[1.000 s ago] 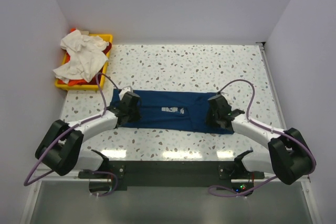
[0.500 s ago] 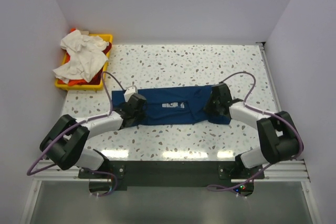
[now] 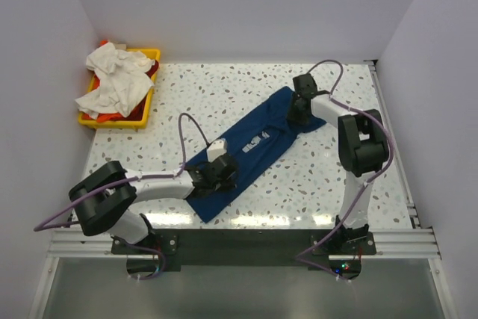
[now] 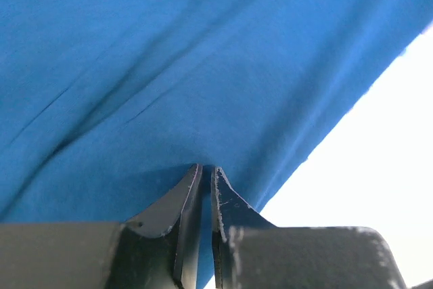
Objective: Fold and stack the t-shirts
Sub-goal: Fold the tshirt
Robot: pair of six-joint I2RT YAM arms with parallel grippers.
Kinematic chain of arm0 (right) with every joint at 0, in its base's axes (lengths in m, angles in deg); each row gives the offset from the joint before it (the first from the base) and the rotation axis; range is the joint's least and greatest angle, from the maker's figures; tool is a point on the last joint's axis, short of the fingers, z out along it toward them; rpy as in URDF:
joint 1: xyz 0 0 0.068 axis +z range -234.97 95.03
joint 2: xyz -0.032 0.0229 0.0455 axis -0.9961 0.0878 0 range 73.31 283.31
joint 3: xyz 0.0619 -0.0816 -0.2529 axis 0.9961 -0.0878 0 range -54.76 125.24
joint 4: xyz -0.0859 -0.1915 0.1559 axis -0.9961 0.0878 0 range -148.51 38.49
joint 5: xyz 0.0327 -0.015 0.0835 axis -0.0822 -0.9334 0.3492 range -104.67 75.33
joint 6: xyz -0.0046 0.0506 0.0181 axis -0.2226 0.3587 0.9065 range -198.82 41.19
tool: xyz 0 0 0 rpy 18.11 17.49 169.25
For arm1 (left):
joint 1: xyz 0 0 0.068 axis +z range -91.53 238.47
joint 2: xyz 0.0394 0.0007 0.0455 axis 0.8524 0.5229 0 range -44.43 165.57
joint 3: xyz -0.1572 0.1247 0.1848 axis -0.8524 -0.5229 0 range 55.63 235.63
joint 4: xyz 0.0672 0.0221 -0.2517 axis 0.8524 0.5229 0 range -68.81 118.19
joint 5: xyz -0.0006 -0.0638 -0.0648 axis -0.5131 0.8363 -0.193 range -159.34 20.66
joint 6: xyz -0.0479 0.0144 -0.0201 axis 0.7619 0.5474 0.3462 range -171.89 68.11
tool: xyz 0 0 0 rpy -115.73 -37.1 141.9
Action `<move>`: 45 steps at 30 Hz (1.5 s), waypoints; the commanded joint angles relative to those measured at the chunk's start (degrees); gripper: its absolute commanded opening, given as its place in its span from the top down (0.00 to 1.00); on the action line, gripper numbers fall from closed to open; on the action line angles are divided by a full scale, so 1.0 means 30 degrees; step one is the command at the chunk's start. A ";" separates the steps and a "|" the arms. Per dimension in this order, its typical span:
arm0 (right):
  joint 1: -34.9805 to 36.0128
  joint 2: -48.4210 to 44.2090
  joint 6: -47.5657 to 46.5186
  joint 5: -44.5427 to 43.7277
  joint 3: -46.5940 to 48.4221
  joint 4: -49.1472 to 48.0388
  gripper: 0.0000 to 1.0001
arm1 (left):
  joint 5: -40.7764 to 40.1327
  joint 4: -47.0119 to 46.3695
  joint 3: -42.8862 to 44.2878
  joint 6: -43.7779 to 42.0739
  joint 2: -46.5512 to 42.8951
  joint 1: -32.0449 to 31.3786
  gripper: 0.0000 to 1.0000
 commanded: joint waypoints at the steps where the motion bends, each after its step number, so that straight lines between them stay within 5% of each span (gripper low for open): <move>1: -0.0162 0.2769 -0.2529 -0.1100 0.3251 0.3165 0.65 | 0.1263 0.0990 0.1308 0.1602 0.1541 -0.1394 0.84; 8: -0.0220 0.8221 -0.5022 -0.2325 1.1785 0.6856 0.64 | 0.2700 -0.0447 0.4969 0.1020 0.3857 -0.2100 0.80; 14: -0.0220 0.7702 -0.6314 -0.2948 1.4576 0.7505 0.42 | 0.1328 0.1162 0.7522 -0.0914 0.3100 -0.2041 0.69; 21: -0.0162 0.3484 -0.4911 -0.0053 1.2004 0.5664 0.40 | -0.0343 0.2715 0.6997 -0.3346 0.1340 -0.1514 0.69; 25: -0.0016 0.2018 -0.3328 0.1272 0.8928 0.4198 0.54 | -0.0376 0.2805 0.6294 -0.4662 0.1631 -0.1543 0.76; 32: -0.0044 0.2688 -0.2653 0.2092 0.6903 0.3258 0.68 | -0.0345 0.2717 0.4743 -0.5194 0.2714 -0.1953 0.86; 45: -0.0219 0.4649 -0.3589 -0.0276 0.7246 0.3928 0.72 | 0.0678 0.1490 0.3596 -0.2853 0.3915 -0.3916 0.92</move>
